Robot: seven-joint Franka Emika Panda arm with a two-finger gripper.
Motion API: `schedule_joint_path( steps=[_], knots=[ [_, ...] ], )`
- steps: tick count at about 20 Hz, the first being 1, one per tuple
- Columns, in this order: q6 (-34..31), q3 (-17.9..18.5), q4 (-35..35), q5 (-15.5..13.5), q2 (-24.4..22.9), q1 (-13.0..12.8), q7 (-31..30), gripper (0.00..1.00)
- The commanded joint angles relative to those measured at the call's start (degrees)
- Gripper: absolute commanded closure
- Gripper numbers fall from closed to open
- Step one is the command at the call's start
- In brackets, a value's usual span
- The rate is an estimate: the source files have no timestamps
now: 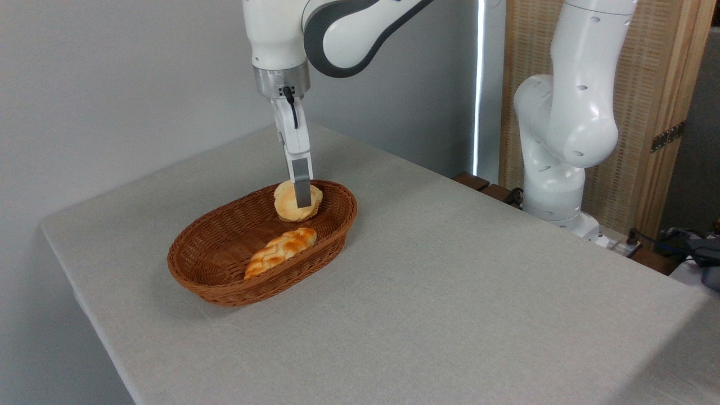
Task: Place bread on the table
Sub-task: 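Close the gripper fingers around the round bun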
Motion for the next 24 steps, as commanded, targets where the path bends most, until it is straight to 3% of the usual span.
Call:
schedule_joint_path(
  steps=[1, 7, 9, 12, 14, 20, 24],
  knots=[
    [1.61, 0.70, -1.95, -0.69, -0.84, -0.56, 1.24, 0.00],
    [4.95, 0.70, -4.24, -0.77, -0.76, -0.56, 1.24, 0.01],
    [5.03, 0.70, -4.24, -0.77, -0.76, -0.56, 1.24, 0.16],
    [5.38, 0.78, -4.24, -0.95, -0.76, -0.56, 1.24, 0.46],
    [5.47, 0.78, -4.24, -2.26, -0.76, -0.47, 1.24, 0.58],
    [5.47, 0.78, -4.24, -2.62, -0.76, -0.38, 1.24, 0.72],
    [5.47, 0.87, -4.24, -2.62, -0.76, -0.29, 1.24, 0.73]
  ],
)
